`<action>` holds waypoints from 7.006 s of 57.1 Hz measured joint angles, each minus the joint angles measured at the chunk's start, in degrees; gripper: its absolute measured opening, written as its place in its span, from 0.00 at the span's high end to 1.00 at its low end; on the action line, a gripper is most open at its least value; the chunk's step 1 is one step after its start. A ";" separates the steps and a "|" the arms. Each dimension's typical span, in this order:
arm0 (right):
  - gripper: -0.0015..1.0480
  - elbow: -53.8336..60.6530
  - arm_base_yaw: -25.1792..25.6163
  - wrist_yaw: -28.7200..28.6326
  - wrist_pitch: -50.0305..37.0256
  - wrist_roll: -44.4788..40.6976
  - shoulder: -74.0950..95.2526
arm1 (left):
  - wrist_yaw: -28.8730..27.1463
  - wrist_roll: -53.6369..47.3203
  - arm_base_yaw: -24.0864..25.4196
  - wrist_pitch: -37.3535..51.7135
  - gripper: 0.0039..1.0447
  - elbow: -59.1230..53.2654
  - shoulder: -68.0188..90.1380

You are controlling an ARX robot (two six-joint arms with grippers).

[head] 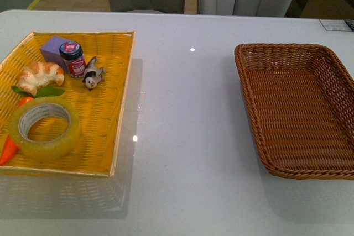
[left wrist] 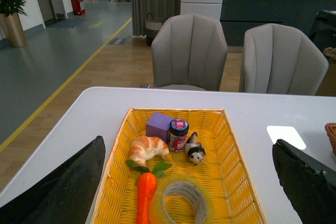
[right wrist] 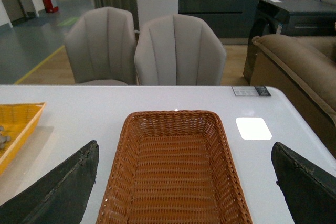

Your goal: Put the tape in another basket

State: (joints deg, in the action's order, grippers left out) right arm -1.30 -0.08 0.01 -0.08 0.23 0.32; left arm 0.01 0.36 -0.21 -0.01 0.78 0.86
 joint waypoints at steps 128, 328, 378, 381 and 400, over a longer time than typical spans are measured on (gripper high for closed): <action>0.09 0.00 -0.02 -0.02 0.00 -0.02 -0.02 | 2.49 -10.51 5.35 18.25 0.14 48.17 122.51; 0.45 -23.06 -10.47 -36.24 -56.68 52.94 92.87 | 13.46 14.49 -31.21 1.38 0.86 56.83 97.26; 0.56 -23.30 -2.32 -33.59 -51.87 52.68 90.84 | 13.75 14.58 -31.30 1.81 0.08 56.96 96.61; 0.56 -23.47 -0.22 -32.54 -49.86 51.12 90.03 | 13.75 14.58 -31.30 1.81 0.09 56.96 96.61; 0.56 -35.36 12.85 -25.88 -31.30 34.93 98.79 | 13.73 14.58 -31.30 1.81 0.08 56.96 96.61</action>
State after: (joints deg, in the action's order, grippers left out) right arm -36.67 12.78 -25.87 -31.38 35.16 99.11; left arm 13.74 14.94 -31.51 1.80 57.74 97.47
